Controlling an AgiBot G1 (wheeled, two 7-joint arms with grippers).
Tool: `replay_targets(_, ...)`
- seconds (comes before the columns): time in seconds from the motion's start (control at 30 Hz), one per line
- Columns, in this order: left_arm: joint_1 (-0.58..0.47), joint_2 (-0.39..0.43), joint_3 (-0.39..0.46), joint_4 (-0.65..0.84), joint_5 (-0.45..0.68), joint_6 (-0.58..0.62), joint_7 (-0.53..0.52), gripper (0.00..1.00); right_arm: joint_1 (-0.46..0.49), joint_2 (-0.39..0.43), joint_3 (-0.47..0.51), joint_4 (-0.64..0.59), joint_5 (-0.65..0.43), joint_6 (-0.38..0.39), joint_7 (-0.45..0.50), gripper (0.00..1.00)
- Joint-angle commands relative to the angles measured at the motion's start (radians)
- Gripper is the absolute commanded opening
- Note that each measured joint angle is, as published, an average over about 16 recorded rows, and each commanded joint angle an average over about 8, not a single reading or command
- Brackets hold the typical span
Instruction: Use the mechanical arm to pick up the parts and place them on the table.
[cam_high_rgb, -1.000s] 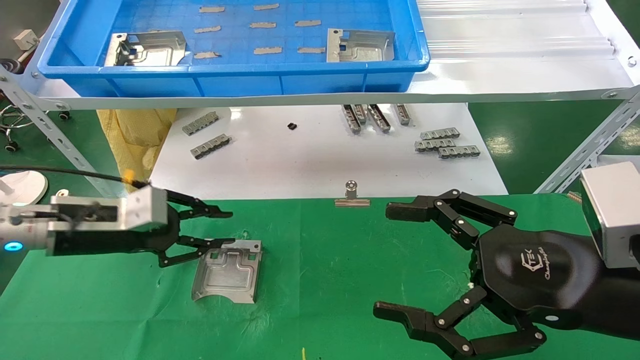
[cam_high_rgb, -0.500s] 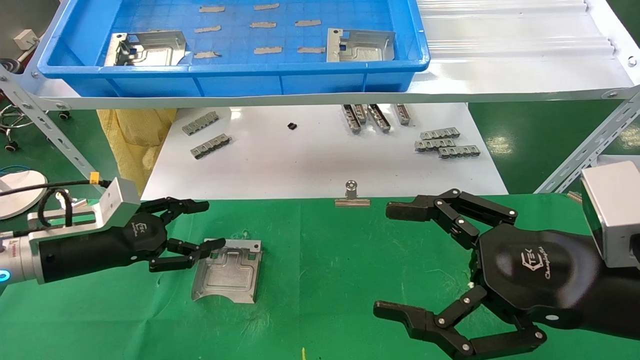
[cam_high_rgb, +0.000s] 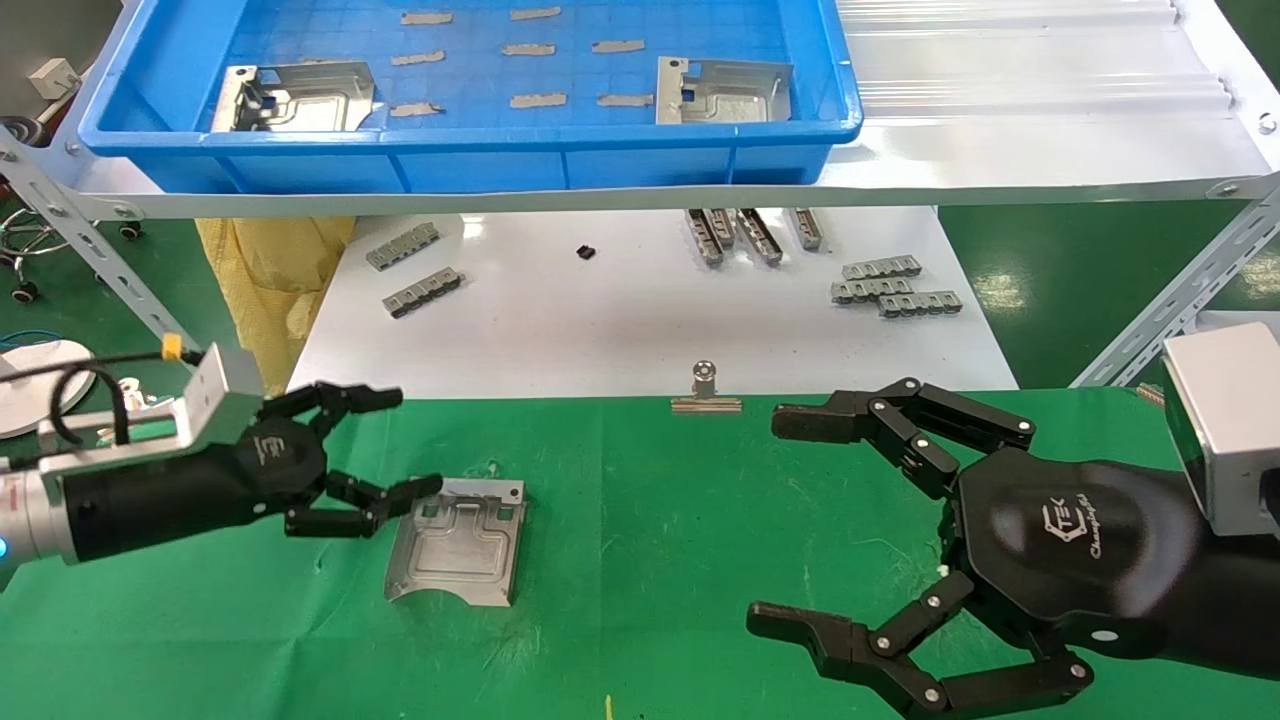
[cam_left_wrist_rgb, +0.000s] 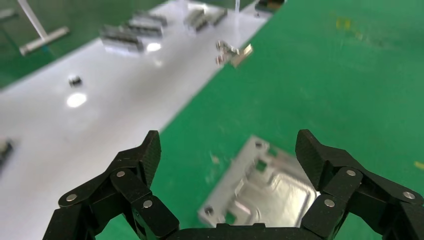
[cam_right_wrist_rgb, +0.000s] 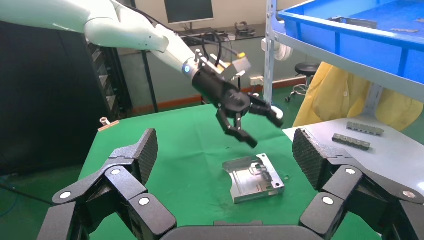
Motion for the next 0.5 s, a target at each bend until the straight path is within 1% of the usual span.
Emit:
replay_targets(0.03,0.017,-0.011,-0.011,-0.045,-0.012,-0.003,-0.025,1.00,0.000,0.000,0.000,0.000,0.000,0.000,0.000,1.00)
replay_targets(0.5,0.144,-0.094,-0.093,-0.373,-0.096,-0.021,-0.203,1.00,0.000,0.000,0.000,0.000,0.000,0.000,0.000,1.00)
